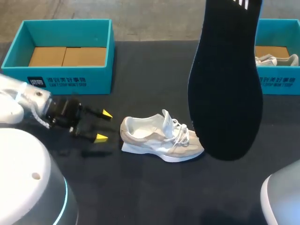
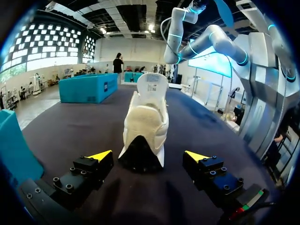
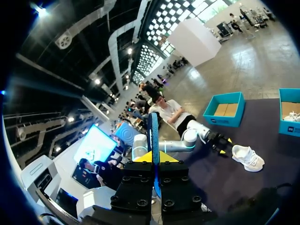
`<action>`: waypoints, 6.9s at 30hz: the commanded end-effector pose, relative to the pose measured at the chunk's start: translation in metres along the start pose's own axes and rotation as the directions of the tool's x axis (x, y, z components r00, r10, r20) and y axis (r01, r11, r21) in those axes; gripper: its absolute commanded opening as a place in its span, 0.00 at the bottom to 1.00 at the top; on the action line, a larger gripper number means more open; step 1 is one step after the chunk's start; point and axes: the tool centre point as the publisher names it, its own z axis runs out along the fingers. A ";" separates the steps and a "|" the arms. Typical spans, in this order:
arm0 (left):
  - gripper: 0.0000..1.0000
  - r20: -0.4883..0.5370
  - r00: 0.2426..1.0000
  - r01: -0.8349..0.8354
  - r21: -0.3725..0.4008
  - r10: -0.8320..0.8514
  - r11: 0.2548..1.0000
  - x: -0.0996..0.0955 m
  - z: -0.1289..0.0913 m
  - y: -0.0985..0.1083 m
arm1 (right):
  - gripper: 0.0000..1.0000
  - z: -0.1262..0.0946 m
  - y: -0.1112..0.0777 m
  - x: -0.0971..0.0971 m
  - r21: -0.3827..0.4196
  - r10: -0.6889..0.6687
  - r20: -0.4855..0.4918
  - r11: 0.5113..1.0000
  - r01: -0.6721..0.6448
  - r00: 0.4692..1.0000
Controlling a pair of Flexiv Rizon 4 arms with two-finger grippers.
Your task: Take the shoe out of the shoebox, open the shoe tongue, remove and reinsert the insole, then place the shoe into the shoebox
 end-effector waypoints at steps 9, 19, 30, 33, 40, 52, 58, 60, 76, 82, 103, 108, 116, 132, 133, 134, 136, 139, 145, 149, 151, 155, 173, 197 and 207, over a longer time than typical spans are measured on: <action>1.00 -0.017 1.000 0.013 -0.283 -0.018 0.959 0.012 -0.037 -0.048 | 0.00 0.001 0.002 0.001 0.003 0.002 0.003 1.000 -0.002 1.000; 1.00 -0.038 0.999 -0.042 -0.482 0.027 0.875 0.008 -0.046 -0.072 | 0.00 0.001 0.002 0.001 0.003 0.002 0.003 1.000 -0.002 1.000; 1.00 -0.060 0.998 -0.057 -0.516 0.030 0.854 0.007 -0.045 -0.074 | 0.00 0.001 0.002 0.001 0.003 0.002 0.003 1.000 -0.002 1.000; 1.00 -0.060 0.998 -0.057 -0.516 0.030 0.854 0.007 -0.045 -0.074 | 0.00 0.001 0.002 0.001 0.003 0.002 0.003 1.000 -0.002 1.000; 1.00 -0.037 0.999 -0.054 -0.563 0.040 0.825 0.005 -0.035 -0.083 | 0.00 0.001 0.002 0.001 0.003 0.002 0.003 1.000 -0.002 1.000; 1.00 -0.048 0.980 -0.162 -0.754 0.192 0.637 -0.001 -0.003 -0.103 | 0.00 0.001 0.002 0.001 0.003 0.002 0.003 1.000 -0.002 1.000; 1.00 -0.019 0.974 -0.156 -0.778 0.226 0.609 0.001 0.018 -0.105 | 0.00 0.001 0.002 0.001 0.003 0.002 0.003 1.000 -0.002 1.000; 1.00 -0.006 0.971 -0.153 -0.785 0.239 0.600 0.002 0.025 -0.106 | 0.00 0.001 0.002 0.001 0.003 0.002 0.003 1.000 -0.002 1.000; 1.00 -0.019 0.961 -0.175 -0.815 0.277 0.552 -0.026 0.078 -0.107 | 0.00 0.001 0.002 0.001 0.003 0.002 0.003 1.000 -0.002 1.000; 1.00 -0.033 0.960 -0.188 -0.813 0.278 0.551 -0.038 0.099 -0.107 | 0.00 0.001 0.002 0.001 0.003 0.002 0.003 1.000 -0.002 1.000; 0.99 -0.040 0.972 -0.164 -0.822 0.233 0.545 -0.059 0.145 -0.078 | 0.00 0.001 0.002 0.001 0.003 0.002 0.003 1.000 -0.002 1.000; 0.94 -0.044 0.973 -0.163 -0.828 0.229 0.536 -0.058 0.151 -0.071 | 0.00 0.001 0.002 0.001 0.003 0.002 0.003 1.000 -0.002 1.000; 0.66 -0.054 0.973 -0.169 -0.830 0.224 0.531 -0.054 0.154 -0.065 | 0.00 0.001 0.002 0.001 0.003 0.002 0.003 1.000 -0.002 1.000; 0.00 -0.062 0.972 -0.175 -0.832 0.225 0.527 -0.045 0.153 -0.064 | 0.00 0.001 0.002 0.001 0.003 0.002 0.003 1.000 -0.002 1.000; 0.00 -0.062 0.972 -0.175 -0.832 0.225 0.527 -0.045 0.153 -0.064 | 0.00 0.001 0.002 0.001 0.003 0.002 0.003 1.000 -0.002 1.000; 0.00 -0.062 0.972 -0.175 -0.832 0.226 0.527 -0.045 0.153 -0.064 | 0.00 0.001 0.002 0.001 0.003 0.002 0.003 1.000 -0.002 1.000; 0.00 -0.062 0.971 -0.177 -0.833 0.229 0.525 -0.043 0.151 -0.063 | 0.00 0.001 0.002 0.001 0.003 0.002 0.003 1.000 -0.002 1.000; 0.00 -0.062 0.971 -0.178 -0.832 0.232 0.525 -0.042 0.149 -0.063 | 0.00 0.001 0.002 0.001 0.003 0.002 0.003 1.000 -0.002 1.000; 0.00 -0.117 0.952 -0.253 -0.824 0.284 0.507 -0.038 0.137 -0.073 | 0.00 0.001 0.002 0.001 0.003 0.002 0.003 1.000 -0.002 1.000; 0.00 -0.141 0.940 -0.286 -0.820 0.310 0.495 -0.034 0.127 -0.082 | 0.00 0.001 0.002 0.001 0.003 0.002 0.003 1.000 -0.002 1.000; 0.00 -0.173 0.923 -0.330 -0.815 0.343 0.477 -0.027 0.121 -0.088 | 0.00 0.001 0.002 0.001 0.003 0.002 0.003 1.000 -0.002 1.000; 0.00 -0.211 0.896 -0.386 -0.804 0.391 0.451 -0.018 0.110 -0.096 | 0.00 0.001 0.002 0.001 0.003 0.002 0.003 1.000 -0.002 1.000; 0.00 -0.533 0.623 -0.756 -0.599 0.572 0.265 -0.003 0.066 -0.098 | 0.00 0.001 0.002 0.001 0.003 0.002 0.003 1.000 -0.002 1.000; 0.00 -0.826 0.002 -0.973 -0.132 0.564 -0.189 0.037 0.055 -0.093 | 0.00 0.001 0.002 0.001 0.003 0.002 0.003 1.000 -0.002 1.000; 0.00 -0.854 -0.039 -0.973 -0.086 0.519 -0.214 0.063 0.076 -0.098 | 0.00 0.001 0.002 0.001 0.003 0.002 0.003 1.000 -0.002 1.000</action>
